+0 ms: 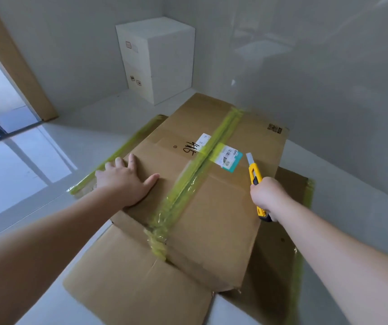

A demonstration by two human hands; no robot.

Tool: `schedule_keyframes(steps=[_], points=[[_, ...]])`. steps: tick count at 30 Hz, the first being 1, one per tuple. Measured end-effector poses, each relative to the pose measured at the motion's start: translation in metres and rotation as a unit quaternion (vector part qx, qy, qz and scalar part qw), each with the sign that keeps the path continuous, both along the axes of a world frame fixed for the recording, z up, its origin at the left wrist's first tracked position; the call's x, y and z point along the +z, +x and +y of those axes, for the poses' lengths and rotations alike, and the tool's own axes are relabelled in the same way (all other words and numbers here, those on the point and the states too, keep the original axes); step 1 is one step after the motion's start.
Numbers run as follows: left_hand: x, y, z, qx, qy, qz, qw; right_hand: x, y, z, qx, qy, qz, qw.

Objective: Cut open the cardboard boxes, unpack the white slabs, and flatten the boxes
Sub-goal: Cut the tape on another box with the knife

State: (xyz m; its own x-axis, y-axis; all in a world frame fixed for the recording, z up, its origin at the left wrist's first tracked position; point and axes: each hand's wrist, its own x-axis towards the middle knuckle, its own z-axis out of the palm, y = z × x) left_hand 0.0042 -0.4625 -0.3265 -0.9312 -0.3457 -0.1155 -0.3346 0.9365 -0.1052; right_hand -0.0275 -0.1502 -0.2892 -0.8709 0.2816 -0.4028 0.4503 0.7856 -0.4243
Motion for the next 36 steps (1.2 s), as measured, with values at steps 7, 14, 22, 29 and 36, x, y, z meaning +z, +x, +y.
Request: schedule_keyframes(steps=[7,14,22,29,36], points=[[0.011,0.045,0.019,0.028,0.000,-0.025,0.999,0.011,-0.014,0.001,0.087,-0.007,0.075,0.993],[0.025,0.084,0.074,-0.123,-0.042,-0.044,0.991,0.021,-0.033,0.008,0.164,0.053,0.122,0.977],[0.035,0.053,0.148,-0.393,-0.046,-0.030,0.918,0.017,0.021,0.095,0.118,-0.016,0.180,0.976],[0.034,0.035,0.164,-0.465,0.031,-0.099,0.879,-0.013,0.073,0.106,-0.142,-0.333,0.155,0.919],[0.032,0.031,0.167,-0.482,0.042,-0.088,0.871,-0.034,0.089,0.093,-0.256,-0.398,0.125,0.872]])
